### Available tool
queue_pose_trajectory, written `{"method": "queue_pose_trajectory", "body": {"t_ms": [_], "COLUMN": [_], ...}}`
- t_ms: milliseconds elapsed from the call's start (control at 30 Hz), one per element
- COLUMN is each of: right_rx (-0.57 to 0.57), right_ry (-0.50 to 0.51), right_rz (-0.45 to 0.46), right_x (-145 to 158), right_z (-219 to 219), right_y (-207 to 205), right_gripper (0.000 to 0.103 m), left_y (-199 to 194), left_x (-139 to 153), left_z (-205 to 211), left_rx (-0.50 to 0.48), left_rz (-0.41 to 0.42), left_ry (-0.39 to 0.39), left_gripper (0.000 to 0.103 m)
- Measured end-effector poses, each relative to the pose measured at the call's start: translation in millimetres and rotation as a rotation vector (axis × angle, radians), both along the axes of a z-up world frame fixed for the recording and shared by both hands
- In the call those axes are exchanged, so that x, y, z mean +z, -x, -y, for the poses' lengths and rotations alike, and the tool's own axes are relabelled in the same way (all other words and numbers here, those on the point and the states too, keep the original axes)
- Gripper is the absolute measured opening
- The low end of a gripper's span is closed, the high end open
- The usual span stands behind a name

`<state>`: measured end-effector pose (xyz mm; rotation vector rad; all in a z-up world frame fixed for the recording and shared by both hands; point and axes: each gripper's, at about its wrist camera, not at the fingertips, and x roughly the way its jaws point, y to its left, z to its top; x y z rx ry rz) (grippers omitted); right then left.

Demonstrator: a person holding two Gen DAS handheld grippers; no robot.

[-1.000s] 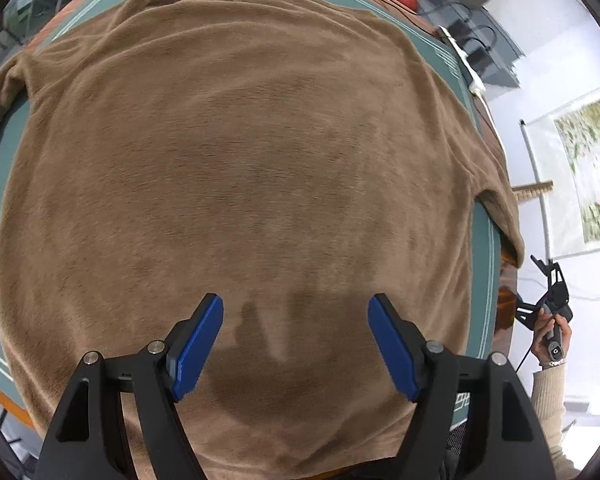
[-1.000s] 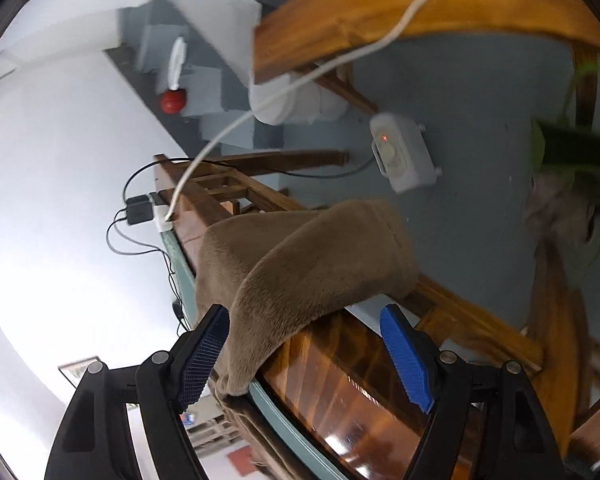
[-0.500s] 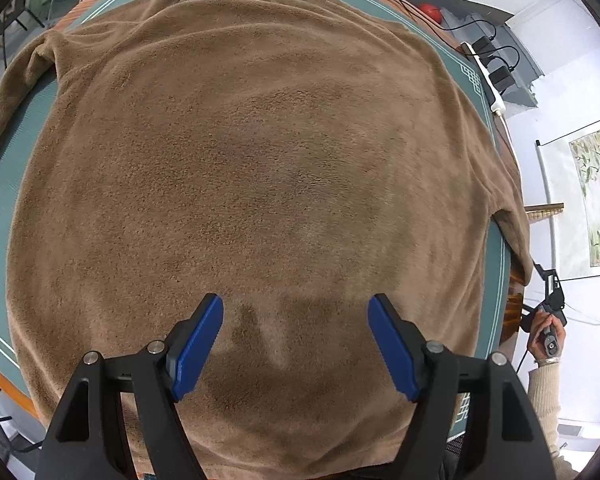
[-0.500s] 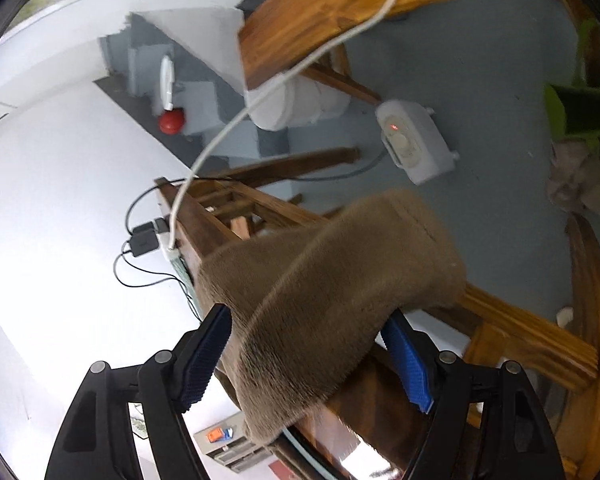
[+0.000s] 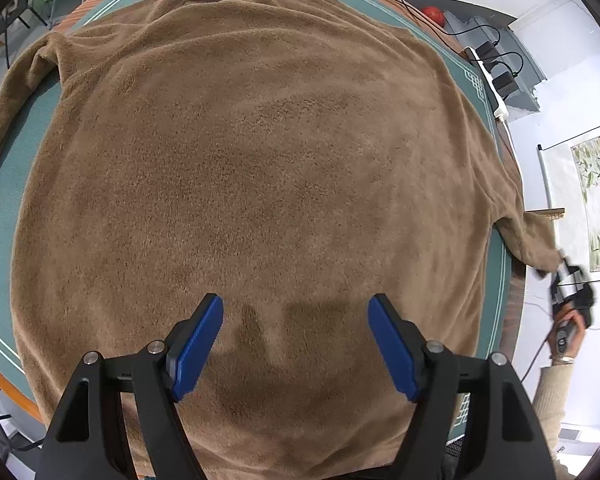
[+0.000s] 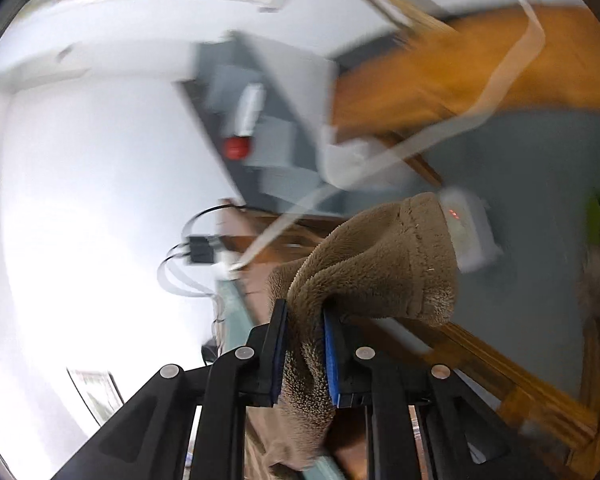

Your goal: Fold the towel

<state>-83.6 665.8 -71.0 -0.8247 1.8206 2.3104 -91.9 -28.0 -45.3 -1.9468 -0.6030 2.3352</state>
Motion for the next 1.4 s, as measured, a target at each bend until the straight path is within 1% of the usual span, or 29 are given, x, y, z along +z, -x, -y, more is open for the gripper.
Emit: {"method": "queue_pose_trajectory", "body": {"t_ms": [67,167,233,300,333,400,500,533,600,633,667,700,767,800,900,1000,1100,1200,1300,1400], "right_rx": [0.083,0.274,0.418,0.607,0.694,0.859,1.002,1.007,0.984,0.973,0.931,0.877,0.745,0.679,0.512,0.416,0.386,0.388,0.436,0.465], "right_ry": [-0.134,-0.351,-0.469,-0.555,-0.594,-0.650,-0.697,-0.700,-0.699,-0.698,-0.688,-0.674,-0.642,-0.648,-0.711,-0.771,-0.807,-0.843,-0.951,-1.068], "right_rz": [-0.078,-0.208,-0.277,-0.330,-0.342,-0.333,-0.223,-0.187,-0.117,-0.082,-0.054,-0.030,0.044,0.084,0.189,0.250,0.265,0.272,0.311,0.390], "right_x": [48,117,148,161,161,149,116,107,92,84,78,74,67,65,65,66,69,64,51,32], "right_z": [29,104,165,234,269,328,377,380,375,373,361,345,312,298,258,222,211,218,238,253], "right_y": [18,45,61,75,80,86,87,86,83,82,77,70,64,65,77,100,133,170,206,231], "right_gripper": [0.018,0.018,0.018,0.018,0.018,0.019,0.019,0.021,0.033,0.056,0.073,0.074,0.075,0.075,0.075,0.075,0.074,0.074,0.074,0.074], "left_y": [1,7,10,13,12,14,16,23,28,33,34,36,39,42,47,53,57,58,58,58], "left_x": [1,3,2,1,1,1,2,0,0,-1,-1,-1,-3,-5,-12,-19,-23,-26,-29,-33], "left_z": [2,-1,3,8,9,9,10,15,24,27,29,31,37,40,43,43,40,41,45,48], "left_rx": [-0.002,-0.008,-0.011,-0.012,-0.010,-0.008,-0.010,-0.013,-0.016,-0.017,-0.017,-0.017,-0.022,-0.027,-0.048,-0.073,-0.095,-0.097,-0.087,-0.075], "left_rz": [-0.005,-0.014,-0.019,-0.024,-0.028,-0.039,-0.060,-0.065,-0.075,-0.075,-0.073,-0.072,-0.063,-0.057,-0.033,-0.012,-0.002,0.009,0.017,0.023], "left_ry": [-0.006,-0.021,-0.033,-0.046,-0.056,-0.074,-0.096,-0.101,-0.110,-0.115,-0.122,-0.128,-0.145,-0.155,-0.165,-0.171,-0.172,-0.174,-0.170,-0.169], "left_gripper": [0.079,0.079,0.079,0.079,0.079,0.079,0.079,0.079,0.079,0.079,0.079,0.079,0.079,0.079,0.079,0.079,0.079,0.079,0.079,0.079]}}
